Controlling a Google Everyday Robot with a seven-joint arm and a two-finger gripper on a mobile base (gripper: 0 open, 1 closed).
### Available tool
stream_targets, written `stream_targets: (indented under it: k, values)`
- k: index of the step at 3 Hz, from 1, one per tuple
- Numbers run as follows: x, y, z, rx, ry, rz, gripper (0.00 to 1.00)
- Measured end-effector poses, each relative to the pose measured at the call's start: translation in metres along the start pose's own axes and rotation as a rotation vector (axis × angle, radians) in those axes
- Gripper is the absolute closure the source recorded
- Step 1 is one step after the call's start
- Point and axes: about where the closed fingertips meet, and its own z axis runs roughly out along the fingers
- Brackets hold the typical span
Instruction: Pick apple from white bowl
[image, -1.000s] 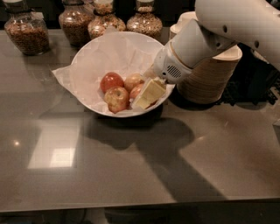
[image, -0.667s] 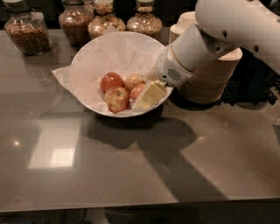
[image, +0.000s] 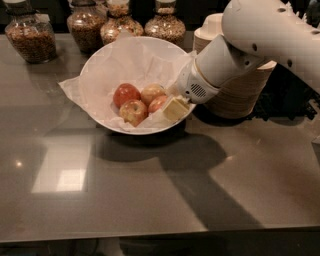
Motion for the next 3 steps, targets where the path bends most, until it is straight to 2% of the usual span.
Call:
stream_targets:
  k: [1,3]
  values:
    - [0.0000,0.0000,0.0000,0.000,0.000,0.000,0.49]
    - [0.0000,0.0000,0.0000,0.000,0.000,0.000,0.95]
